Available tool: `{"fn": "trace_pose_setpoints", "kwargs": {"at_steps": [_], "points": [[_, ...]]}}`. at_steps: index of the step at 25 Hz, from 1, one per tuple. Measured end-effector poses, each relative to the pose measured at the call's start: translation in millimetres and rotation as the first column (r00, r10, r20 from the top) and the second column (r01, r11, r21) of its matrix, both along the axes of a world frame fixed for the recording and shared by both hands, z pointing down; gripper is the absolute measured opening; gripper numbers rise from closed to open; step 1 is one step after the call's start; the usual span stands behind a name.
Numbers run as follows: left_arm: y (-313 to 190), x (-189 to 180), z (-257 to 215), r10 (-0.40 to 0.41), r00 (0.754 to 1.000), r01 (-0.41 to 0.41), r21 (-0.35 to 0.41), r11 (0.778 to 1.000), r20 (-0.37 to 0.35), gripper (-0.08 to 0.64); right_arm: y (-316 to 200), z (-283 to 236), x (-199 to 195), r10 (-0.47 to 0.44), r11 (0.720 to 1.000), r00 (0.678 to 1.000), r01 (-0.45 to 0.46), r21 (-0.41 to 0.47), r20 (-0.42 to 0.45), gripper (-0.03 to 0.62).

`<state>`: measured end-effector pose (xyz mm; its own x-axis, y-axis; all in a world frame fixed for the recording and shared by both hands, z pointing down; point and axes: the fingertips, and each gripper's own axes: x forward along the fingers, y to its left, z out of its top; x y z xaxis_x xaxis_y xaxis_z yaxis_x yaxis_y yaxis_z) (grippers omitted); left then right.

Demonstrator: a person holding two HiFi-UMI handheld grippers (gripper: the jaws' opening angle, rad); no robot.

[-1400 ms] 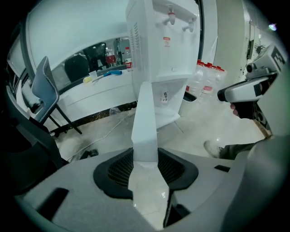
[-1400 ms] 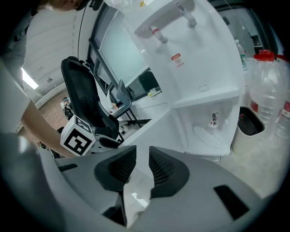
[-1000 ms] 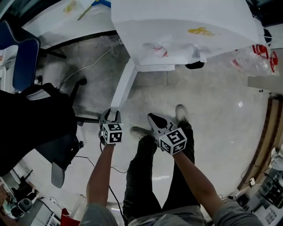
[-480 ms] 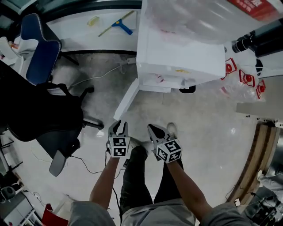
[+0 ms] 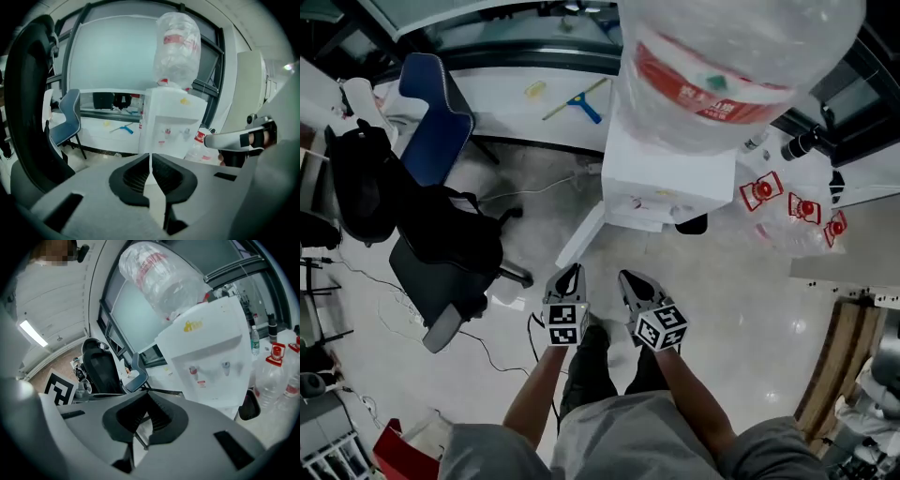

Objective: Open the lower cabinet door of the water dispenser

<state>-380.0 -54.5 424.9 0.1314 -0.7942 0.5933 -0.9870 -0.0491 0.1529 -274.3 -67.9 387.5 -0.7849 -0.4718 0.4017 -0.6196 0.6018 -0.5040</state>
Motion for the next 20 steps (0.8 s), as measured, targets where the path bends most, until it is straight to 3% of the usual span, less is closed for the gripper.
{"fn": "trace_pose_setpoints", "kwargs": {"at_steps": [8,14,20], "points": [[-11,42,-134,0.011,0.999,-0.004,0.167,0.986,-0.045,0.009,-1,-102,14,0.004,0.997,0.997,-0.011,0.077,0.083,0.009],[-22,73,-206,0.04,0.998,-0.026,0.29,0.957,-0.043,0.009,-16,-166,36,-0.03,0.981,0.992,0.006,0.194,0.12,0.009],[-20,92,-245,0.073,0.997,-0.053,0.394,0.918,-0.037,0.009,-25,-193,52,-0.016,0.968,0.988,-0.024,0.251,0.156,0.009]]}}
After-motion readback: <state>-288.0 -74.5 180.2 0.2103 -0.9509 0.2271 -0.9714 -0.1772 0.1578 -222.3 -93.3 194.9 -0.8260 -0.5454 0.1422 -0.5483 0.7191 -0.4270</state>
